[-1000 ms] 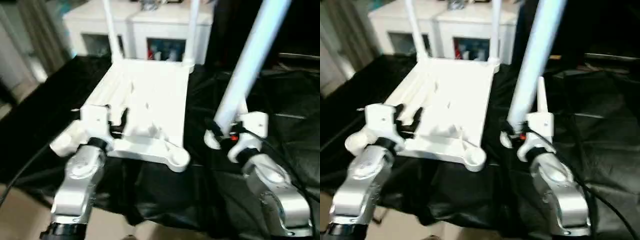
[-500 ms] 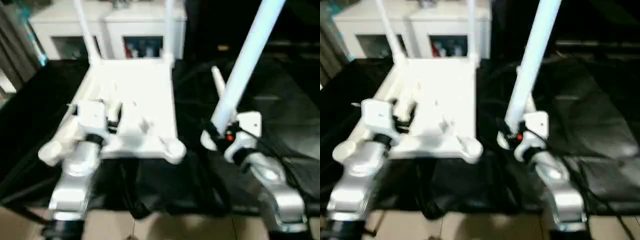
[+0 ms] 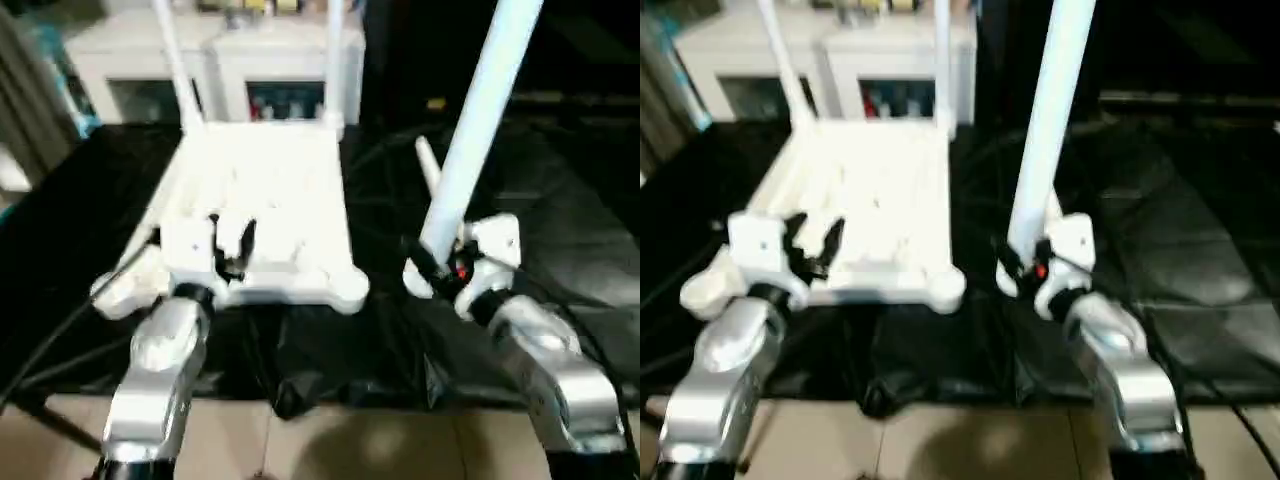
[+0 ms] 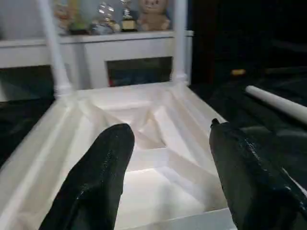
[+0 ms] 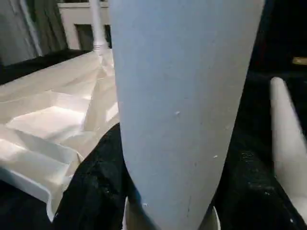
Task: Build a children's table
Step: Move to table
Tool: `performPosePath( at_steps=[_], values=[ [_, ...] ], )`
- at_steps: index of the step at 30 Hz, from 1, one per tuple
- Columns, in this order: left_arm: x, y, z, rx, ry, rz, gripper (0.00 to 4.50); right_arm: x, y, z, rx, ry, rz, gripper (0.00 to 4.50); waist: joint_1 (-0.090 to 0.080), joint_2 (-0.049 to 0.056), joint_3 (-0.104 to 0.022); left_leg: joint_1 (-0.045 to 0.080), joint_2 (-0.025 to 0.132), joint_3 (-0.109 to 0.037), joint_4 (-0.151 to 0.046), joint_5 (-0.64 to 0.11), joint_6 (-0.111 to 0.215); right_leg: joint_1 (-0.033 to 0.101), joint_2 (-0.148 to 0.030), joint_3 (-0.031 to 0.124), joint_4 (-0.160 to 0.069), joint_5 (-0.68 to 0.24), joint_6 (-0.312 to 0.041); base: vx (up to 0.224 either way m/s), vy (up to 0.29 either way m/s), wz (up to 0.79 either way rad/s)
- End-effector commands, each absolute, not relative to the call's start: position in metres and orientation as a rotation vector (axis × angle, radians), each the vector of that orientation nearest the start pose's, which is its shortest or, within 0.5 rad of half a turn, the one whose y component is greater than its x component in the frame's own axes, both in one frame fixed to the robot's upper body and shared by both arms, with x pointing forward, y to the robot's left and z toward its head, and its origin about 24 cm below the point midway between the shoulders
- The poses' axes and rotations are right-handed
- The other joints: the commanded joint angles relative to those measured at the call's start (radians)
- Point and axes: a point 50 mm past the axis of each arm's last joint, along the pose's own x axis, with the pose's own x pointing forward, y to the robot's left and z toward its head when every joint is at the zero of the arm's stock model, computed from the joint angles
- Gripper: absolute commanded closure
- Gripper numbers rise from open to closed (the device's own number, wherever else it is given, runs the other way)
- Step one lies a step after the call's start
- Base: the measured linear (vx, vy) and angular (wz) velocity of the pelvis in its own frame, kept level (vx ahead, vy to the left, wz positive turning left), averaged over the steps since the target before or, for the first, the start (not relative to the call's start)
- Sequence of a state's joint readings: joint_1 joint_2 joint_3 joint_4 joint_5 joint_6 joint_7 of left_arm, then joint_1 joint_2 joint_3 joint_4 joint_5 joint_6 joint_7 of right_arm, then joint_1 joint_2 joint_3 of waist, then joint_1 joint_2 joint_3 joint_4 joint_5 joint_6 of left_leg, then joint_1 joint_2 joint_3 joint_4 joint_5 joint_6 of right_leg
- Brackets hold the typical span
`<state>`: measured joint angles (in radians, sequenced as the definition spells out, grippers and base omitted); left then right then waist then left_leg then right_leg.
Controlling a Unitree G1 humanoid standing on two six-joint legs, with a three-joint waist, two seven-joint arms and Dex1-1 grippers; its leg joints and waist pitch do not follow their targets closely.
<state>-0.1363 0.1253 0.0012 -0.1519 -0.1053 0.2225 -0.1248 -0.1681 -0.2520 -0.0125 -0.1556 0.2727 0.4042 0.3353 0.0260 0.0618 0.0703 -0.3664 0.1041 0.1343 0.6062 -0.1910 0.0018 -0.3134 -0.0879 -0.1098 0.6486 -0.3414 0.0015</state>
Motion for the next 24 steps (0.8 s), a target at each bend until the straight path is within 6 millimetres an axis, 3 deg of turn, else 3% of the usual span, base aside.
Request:
performPosePath(
  at_steps=[1,2,3,4,5,6,7,8,9,10,11,12,13,14,15,16,17,18,19,20,21,22,23,24],
  values=[
    [0.2754,0.1539,0.0935,0.028,-0.060,-0.174,1.52,0.2797,-0.1587,0.0994,0.012,0.050,0.428,2.57,-0.001,-0.044,-0.015,0.073,0.016,-0.033,0.170,-0.306,0.028,-0.043,-0.212,0.085,-0.280,-0.926,-0.146,0.128,-0.033,0.47],
    [0.2753,0.1533,0.0935,0.030,-0.060,-0.177,1.52,0.2795,-0.1588,0.0989,0.013,0.051,0.426,2.57,-0.009,-0.043,-0.021,-0.005,0.018,-0.050,0.193,-0.158,0.033,0.046,-0.224,0.105,-0.258,-0.936,-0.154,0.128,-0.033,0.47],
    [0.2751,0.1527,0.0934,0.032,-0.059,-0.179,1.52,0.2791,-0.1589,0.0983,0.014,0.053,0.425,2.57,0.004,-0.028,-0.007,-0.047,0.055,-0.063,0.185,-0.148,0.028,0.087,-0.244,0.099,-0.245,-0.924,-0.107,0.123,0.027,0.34],
    [0.2747,0.1523,0.0931,0.032,-0.057,-0.181,1.52,0.2785,-0.1589,0.0972,0.013,0.056,0.425,2.57,0.015,-0.003,-0.027,0.004,0.076,-0.050,0.075,-0.289,0.040,0.113,-0.163,0.022,-0.206,-0.715,-0.151,0.086,0.064,0.57],
    [0.2747,0.1523,0.0931,0.032,-0.057,-0.181,1.52,0.2785,-0.1589,0.0972,0.013,0.056,0.425,2.57,0.015,-0.003,-0.027,0.004,0.076,-0.050,0.075,-0.289,0.040,0.113,-0.163,0.022,-0.206,-0.715,-0.151,0.086,0.064,0.57],
    [0.2745,0.1521,0.0930,0.032,-0.057,-0.182,1.52,0.2781,-0.1589,0.0969,0.013,0.057,0.425,2.57,-0.003,0.031,-0.049,0.024,0.086,-0.098,-0.038,-0.286,0.095,0.107,-0.022,-0.041,-0.128,-0.411,-0.133,0.118,0.073,0.72],
    [0.2743,0.1519,0.0930,0.033,-0.057,-0.183,1.52,0.2773,-0.1588,0.0964,0.013,0.058,0.425,2.57,-0.075,0.049,-0.062,0.159,0.152,-0.226,-0.097,-0.401,0.220,-0.012,0.037,-0.021,0.024,-0.174,-0.090,0.171,0.077,0.53],
    [0.2742,0.1516,0.0929,0.036,-0.056,-0.185,1.52,0.2766,-0.1588,0.0960,0.013,0.059,0.425,2.57,-0.084,0.059,-0.079,0.187,0.143,-0.267,-0.067,-0.342,0.344,-0.059,0.042,0.010,0.079,-0.077,-0.032,0.171,0.077,0.53],
    [0.2742,0.1513,0.0929,0.037,-0.056,-0.187,1.52,0.2761,-0.1588,0.0956,0.013,0.060,0.424,2.57,-0.082,0.058,-0.074,0.182,0.132,-0.276,-0.059,-0.281,0.393,-0.083,0.043,0.023,0.100,-0.060,-0.002,0.181,0.073,0.39],
    [0.2743,0.1512,0.0929,0.038,-0.056,-0.188,1.52,0.2759,-0.1588,0.0954,0.013,0.061,0.424,2.57,-0.085,0.046,-0.066,0.169,0.117,-0.283,-0.060,-0.162,0.457,-0.116,0.039,0.043,0.119,-0.027,0.041,0.167,0.041,0.42],
    [0.2744,0.1511,0.0928,0.038,-0.055,-0.189,1.52,0.2756,-0.1587,0.0951,0.013,0.061,0.423,2.57,-0.085,0.038,-0.070,0.169,0.112,-0.281,-0.059,-0.103,0.471,-0.130,0.035,0.053,0.123,-0.004,0.063,0.167,0.041,0.42],
    [0.2744,0.1510,0.0927,0.038,-0.054,-0.189,1.52,0.2754,-0.1586,0.0950,0.013,0.061,0.423,2.57,-0.081,-0.002,-0.078,0.145,0.078,-0.247,-0.060,0.045,0.438,-0.147,0.006,0.108,0.073,0.112,0.065,0.157,-0.003,0.43],
    [0.2744,0.1506,0.0926,0.037,-0.054,-0.191,1.52,0.2753,-0.1588,0.0947,0.023,0.059,0.414,2.57,-0.080,-0.014,-0.078,0.157,0.061,-0.186,-0.053,0.026,0.357,-0.144,-0.010,0.120,0.021,0.154,0.026,0.181,-0.049,0.30],
    [0.2744,0.1504,0.0925,0.037,-0.053,-0.192,1.52,0.2754,-0.1589,0.0945,0.031,0.058,0.407,2.57,-0.059,-0.074,-0.074,0.081,-0.037,-0.112,-0.022,-0.154,0.255,-0.015,-0.035,0.196,-0.078,0.123,-0.002,0.181,-0.049,0.30],
    [0.2746,0.1499,0.0922,0.037,-0.049,-0.193,1.52,0.2758,-0.1604,0.0937,0.051,0.062,0.383,2.57,-0.032,-0.099,-0.049,0.044,-0.071,-0.076,0.060,-0.226,0.219,0.010,-0.076,0.248,-0.157,-0.174,-0.011,0.173,-0.066,0.26],
    [0.2749,0.1490,0.0918,0.011,-0.047,-0.199,1.52,0.2760,-0.1609,0.0934,0.048,0.062,0.379,2.57,-0.011,-0.078,-0.081,-0.015,-0.055,-0.079,0.136,-0.115,0.111,0.088,-0.121,0.303,-0.117,-0.083,-0.210,0.159,-0.053,0.19],
    [0.2750,0.1486,0.0916,-0.001,-0.046,-0.201,1.52,0.2761,-0.1610,0.0933,0.045,0.062,0.379,2.57,-0.011,-0.078,-0.081,-0.015,-0.055,-0.079,0.136,-0.115,0.111,0.088,-0.121,0.303,-0.117,-0.083,-0.210,0.159,-0.053,0.19],
    [0.2752,0.1484,0.0912,-0.007,-0.043,-0.198,1.52,0.2758,-0.1615,0.0932,0.041,0.060,0.377,2.57,0.005,-0.064,-0.080,-0.036,-0.043,-0.087,0.142,0.002,0.053,0.079,-0.107,0.291,-0.089,0.323,-0.276,0.164,-0.020,0.11],
    [0.2754,0.1484,0.0910,-0.008,-0.041,-0.196,1.52,0.2757,-0.1617,0.0930,0.040,0.060,0.376,2.57,0.014,-0.055,-0.085,-0.057,-0.008,-0.099,0.107,0.121,0.015,0.085,-0.098,0.258,-0.048,0.750,-0.311,0.072,0.001,0.16],
    [0.2764,0.1492,0.0911,-0.011,-0.046,-0.194,1.52,0.2751,-0.1619,0.0928,0.042,0.059,0.372,2.57,0.027,-0.019,-0.090,-0.052,0.028,-0.096,0.021,0.281,-0.006,0.054,-0.024,0.188,-0.010,0.916,-0.253,0.072,0.001,0.16],
    [0.2770,0.1491,0.0909,-0.003,-0.047,-0.196,1.52,0.2743,-0.1619,0.0925,0.043,0.059,0.370,2.57,0.027,0.010,-0.096,-0.026,0.067,-0.093,0.006,0.401,0.029,0.002,0.042,0.140,0.012,0.827,-0.165,-0.053,-0.008,0.03],
    [0.2780,0.1484,0.0907,0.013,-0.044,-0.197,1.52,0.2734,-0.1617,0.0921,0.045,0.059,0.367,2.57,0.023,0.037,-0.117,0.034,0.156,-0.138,0.020,0.547,0.059,-0.052,0.004,0.133,0.030,0.595,-0.140,0.000,0.000,0.00],
    [0.2780,0.1484,0.0907,0.013,-0.044,-0.197,1.52,0.2734,-0.1617,0.0921,0.045,0.059,0.367,2.57,0.023,0.037,-0.117,0.034,0.156,-0.138,0.020,0.547,0.059,-0.052,0.004,0.133,0.030,0.595,-0.140,0.000,0.000,0.00],
    [0.2784,0.1480,0.0906,0.015,-0.042,-0.197,1.52,0.2732,-0.1616,0.0920,0.046,0.060,0.366,2.57,0.025,0.033,-0.110,0.040,0.174,-0.150,0.007,0.573,0.058,-0.062,-0.020,0.140,0.007,0.402,-0.142,0.000,0.000,0.00]
  ],
)
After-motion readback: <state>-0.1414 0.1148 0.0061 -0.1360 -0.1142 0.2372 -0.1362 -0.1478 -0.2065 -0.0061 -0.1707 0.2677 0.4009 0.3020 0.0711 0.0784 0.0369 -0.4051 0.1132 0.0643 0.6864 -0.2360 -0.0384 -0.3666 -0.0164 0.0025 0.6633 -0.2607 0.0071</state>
